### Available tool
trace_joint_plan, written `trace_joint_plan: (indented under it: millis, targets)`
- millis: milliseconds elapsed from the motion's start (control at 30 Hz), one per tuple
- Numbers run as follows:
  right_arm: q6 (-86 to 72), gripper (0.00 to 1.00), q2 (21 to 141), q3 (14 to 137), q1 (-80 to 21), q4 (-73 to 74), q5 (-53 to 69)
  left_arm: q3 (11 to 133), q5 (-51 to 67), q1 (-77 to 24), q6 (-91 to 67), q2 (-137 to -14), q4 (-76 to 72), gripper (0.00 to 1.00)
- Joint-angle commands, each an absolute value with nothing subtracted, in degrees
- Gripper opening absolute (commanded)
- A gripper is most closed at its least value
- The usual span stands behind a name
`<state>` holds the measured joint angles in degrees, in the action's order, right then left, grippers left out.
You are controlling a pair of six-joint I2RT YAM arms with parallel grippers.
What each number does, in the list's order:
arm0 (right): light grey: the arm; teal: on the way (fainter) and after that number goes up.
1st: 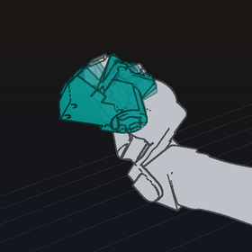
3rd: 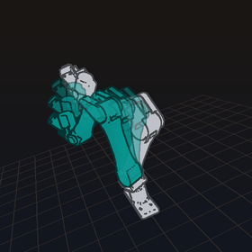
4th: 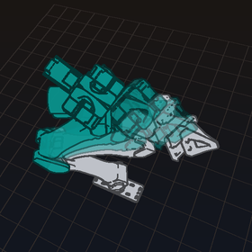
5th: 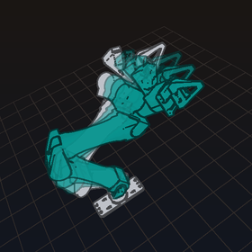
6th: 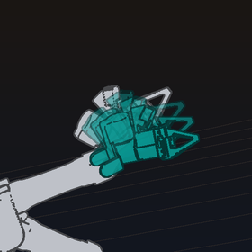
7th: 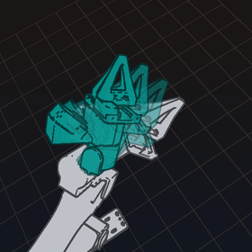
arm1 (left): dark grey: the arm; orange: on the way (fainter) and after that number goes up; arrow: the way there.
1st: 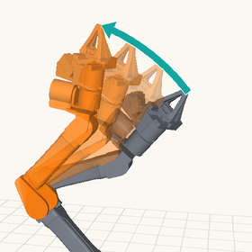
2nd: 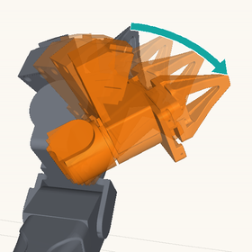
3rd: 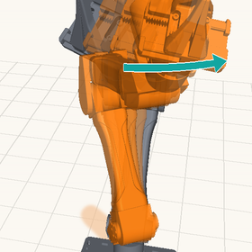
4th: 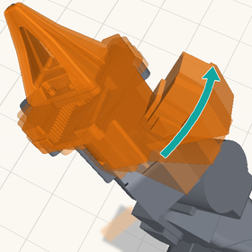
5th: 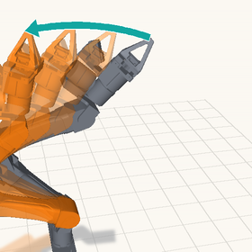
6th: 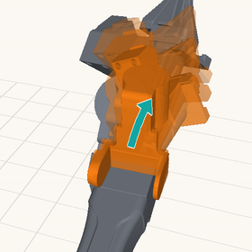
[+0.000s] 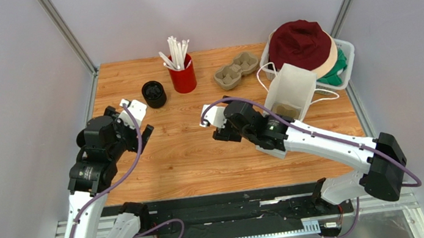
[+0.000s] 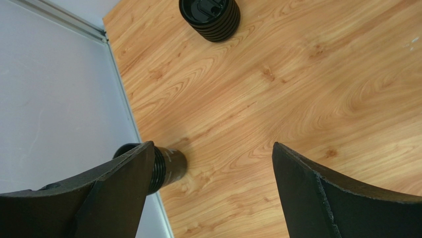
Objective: Pack the takeout coffee
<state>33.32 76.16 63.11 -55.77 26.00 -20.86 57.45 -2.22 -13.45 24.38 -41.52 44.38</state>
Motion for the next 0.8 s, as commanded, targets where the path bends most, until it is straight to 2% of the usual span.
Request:
trace_joint_plan:
  millis: [0,300,767]
  targets:
    - [36.29,0.88,76.29,59.86,-56.07,17.67,-30.75,57.74,4.92,-9.41,19.25,-40.69,40.08,0.97]
    - [41.83,0.88,76.64,53.18,-56.07,14.5,-37.16,57.22,13.61,-3.52,17.32,-37.71,40.87,0.98]
    - [47.55,0.88,75.15,49.31,-54.58,19.23,-43.68,57.04,16.43,-0.97,16.87,-37.27,40.96,0.99]
